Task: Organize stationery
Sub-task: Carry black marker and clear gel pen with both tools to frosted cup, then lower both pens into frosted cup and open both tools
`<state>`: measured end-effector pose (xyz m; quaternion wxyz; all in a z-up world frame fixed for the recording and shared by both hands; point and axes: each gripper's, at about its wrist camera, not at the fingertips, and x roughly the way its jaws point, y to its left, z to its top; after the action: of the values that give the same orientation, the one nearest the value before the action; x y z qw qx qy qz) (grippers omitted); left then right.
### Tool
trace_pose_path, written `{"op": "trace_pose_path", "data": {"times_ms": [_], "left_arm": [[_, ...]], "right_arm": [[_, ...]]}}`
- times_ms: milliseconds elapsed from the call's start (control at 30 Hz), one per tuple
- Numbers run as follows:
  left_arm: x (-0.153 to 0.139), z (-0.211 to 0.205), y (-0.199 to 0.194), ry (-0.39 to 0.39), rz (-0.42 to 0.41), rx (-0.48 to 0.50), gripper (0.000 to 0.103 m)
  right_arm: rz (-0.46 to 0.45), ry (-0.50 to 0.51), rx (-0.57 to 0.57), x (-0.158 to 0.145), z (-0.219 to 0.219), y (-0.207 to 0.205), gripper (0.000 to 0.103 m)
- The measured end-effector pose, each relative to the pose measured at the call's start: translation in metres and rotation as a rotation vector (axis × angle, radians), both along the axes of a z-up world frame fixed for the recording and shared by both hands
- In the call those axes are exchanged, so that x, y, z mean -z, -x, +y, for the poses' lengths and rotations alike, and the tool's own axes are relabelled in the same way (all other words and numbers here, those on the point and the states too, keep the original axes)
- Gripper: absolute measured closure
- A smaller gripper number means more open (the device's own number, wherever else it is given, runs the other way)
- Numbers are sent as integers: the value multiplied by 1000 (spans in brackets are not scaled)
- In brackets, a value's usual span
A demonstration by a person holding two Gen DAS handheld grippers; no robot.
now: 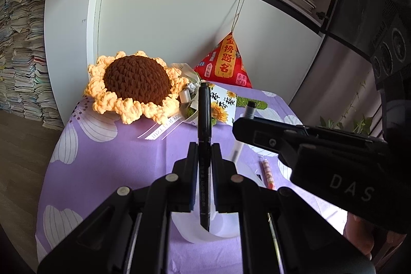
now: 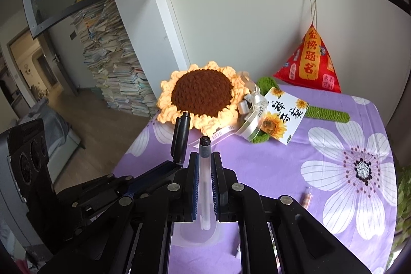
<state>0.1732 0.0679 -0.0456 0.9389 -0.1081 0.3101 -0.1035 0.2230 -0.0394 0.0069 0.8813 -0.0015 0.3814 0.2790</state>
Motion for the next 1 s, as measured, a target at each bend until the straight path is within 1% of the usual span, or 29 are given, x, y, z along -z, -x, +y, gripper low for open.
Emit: {"op": "trace_pose_path", "data": {"times_ms": [300,367,433,500,533,767,1000], "left_arm": [[-1,0,7,-26,-8,-9,95],[-2,0,7,-30,-6,-6,93],[-2,-1,8,-29,-4,-2,88],[-4,-1,10,-34,-5,-4,69],[-4,-1,11,-39,-6,-8,67],[-14,1,20,-48,-19,-24,64],[-31,-1,35,-43,-55,-28,61]], "right_arm": [[16,11,-3,6,3,3,93],[16,13,-4,5,3,3,93],[20,18,-8,5,4,5,93],[27,21,-10,5,4,6,93],[28,21,-8,5,4,6,93],[22,2,14,-4,-7,15,93],[-9,-7,51,-22,-30,28,93]]}}
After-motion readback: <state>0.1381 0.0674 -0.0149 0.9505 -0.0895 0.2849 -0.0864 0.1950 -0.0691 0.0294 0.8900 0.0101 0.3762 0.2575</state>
